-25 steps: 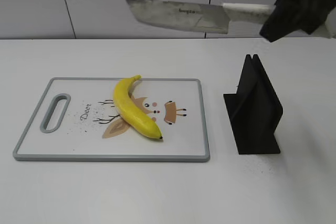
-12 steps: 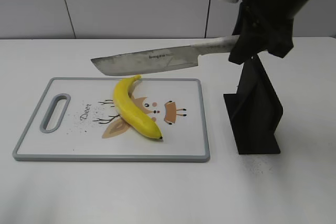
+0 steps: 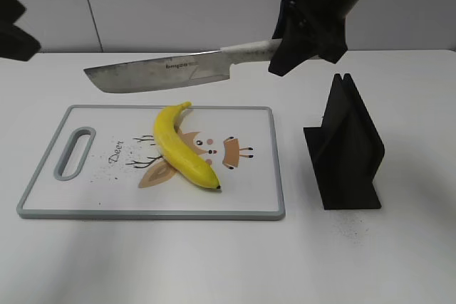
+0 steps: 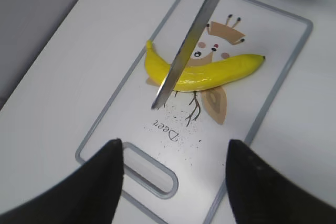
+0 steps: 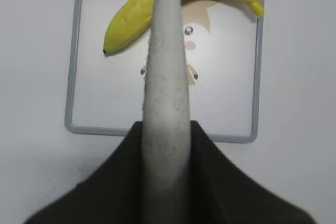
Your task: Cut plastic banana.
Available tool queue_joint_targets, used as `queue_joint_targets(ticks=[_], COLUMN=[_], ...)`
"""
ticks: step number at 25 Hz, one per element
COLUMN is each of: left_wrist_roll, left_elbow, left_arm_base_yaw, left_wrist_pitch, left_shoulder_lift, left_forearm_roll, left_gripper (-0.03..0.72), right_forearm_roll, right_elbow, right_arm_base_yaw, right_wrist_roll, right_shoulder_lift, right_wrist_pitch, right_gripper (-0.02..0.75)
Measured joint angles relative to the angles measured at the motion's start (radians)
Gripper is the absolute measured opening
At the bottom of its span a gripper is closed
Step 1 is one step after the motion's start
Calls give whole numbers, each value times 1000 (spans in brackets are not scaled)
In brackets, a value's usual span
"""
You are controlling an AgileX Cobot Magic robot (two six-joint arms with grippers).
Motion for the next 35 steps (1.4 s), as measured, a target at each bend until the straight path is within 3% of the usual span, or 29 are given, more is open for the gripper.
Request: queue_joint_targets(ticks=[7,15,18,20,22,24,29,35], left_wrist_roll=[85,88,89,89,89,90,98,69], left_elbow=[-203,-250,-250,-250,-250,-250,-250,-249], left_arm_base_yaw=[-75,-89,-89,-89,-89,-89,-89,-94], left_wrist_pitch=[52,58,31,12,11,13,19,-15], left_shoulder_lift=[300,466,483,483,483,485,508,555], left_forearm_roll=[48,87,83,78,78,84,89,84], left_gripper=[575,492,406,299,127,26,-9,-9], right_forearm_roll=[47,58,58,61,72,85,77,-53], right_elbow=[-29,-36,-36,-36,-39,-39,-39,-39], right_arm_base_yaw=[0,0,0,0,0,-1,-1,10], right_wrist_roll=[-55,-74,-74,-75,-75,-74,-60,123], right_shoulder_lift=[60,72,73,79,92,103,112,141], right_wrist_pitch=[0,-41,-45,-45,-52,-61,-78,-83], right_gripper=[183,183,183,183,183,182,182,193])
